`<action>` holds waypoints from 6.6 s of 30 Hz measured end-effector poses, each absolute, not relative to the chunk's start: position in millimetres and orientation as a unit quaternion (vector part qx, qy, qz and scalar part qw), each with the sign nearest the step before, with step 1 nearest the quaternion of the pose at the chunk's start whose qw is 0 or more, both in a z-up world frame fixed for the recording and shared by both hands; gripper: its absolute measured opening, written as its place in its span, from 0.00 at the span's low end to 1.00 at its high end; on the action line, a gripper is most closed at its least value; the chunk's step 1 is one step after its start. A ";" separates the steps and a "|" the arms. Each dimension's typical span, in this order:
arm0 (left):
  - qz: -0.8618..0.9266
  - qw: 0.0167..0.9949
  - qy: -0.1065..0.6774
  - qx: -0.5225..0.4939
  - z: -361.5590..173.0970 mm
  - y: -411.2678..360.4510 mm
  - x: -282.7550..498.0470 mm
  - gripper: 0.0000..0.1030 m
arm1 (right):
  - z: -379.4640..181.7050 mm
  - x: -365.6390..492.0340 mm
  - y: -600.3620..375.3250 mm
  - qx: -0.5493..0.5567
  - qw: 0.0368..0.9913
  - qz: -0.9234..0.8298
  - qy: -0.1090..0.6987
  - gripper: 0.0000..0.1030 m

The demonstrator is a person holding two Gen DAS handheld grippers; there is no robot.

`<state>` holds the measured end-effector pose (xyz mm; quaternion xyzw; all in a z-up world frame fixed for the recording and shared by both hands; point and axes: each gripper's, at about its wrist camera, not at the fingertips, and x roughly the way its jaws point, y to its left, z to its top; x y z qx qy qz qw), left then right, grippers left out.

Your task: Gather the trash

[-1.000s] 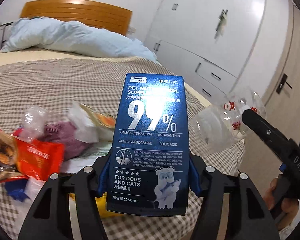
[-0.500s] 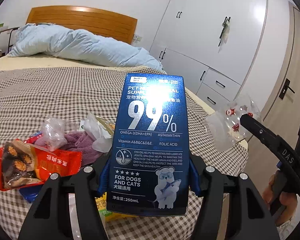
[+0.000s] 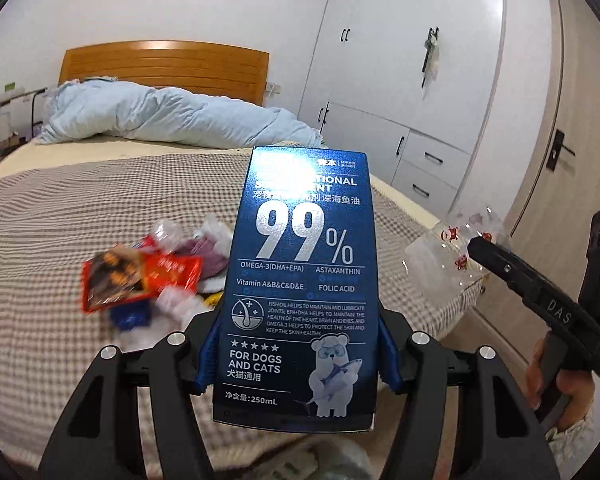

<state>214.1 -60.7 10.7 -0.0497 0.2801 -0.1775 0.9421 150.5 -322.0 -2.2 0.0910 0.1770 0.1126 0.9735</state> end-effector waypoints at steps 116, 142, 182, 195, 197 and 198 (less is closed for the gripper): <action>-0.287 0.673 0.682 -0.016 -369.8 -111.3 141.8 0.22 | -464.5 89.9 -296.7 0.499 0.525 0.044 0.688 0.65; -0.209 0.675 0.708 0.011 -396.8 -114.7 157.1 0.13 | -448.6 132.0 -289.5 0.253 0.675 0.051 0.691 0.00; -0.148 0.645 0.747 0.061 -388.0 -120.9 187.7 0.11 | -423.0 129.7 -308.9 0.207 0.714 0.023 0.668 0.00; -0.136 0.655 0.742 0.039 -399.1 -114.4 171.9 0.55 | -424.1 131.8 -311.3 0.209 0.700 0.036 0.682 0.00; -0.145 0.659 0.737 0.048 -401.8 -125.1 168.1 0.55 | -423.2 132.0 -312.5 0.207 0.703 0.033 0.680 0.00; -0.147 0.662 0.733 0.053 -401.9 -128.2 167.3 0.55 | -422.6 131.8 -312.2 0.206 0.705 0.030 0.678 0.00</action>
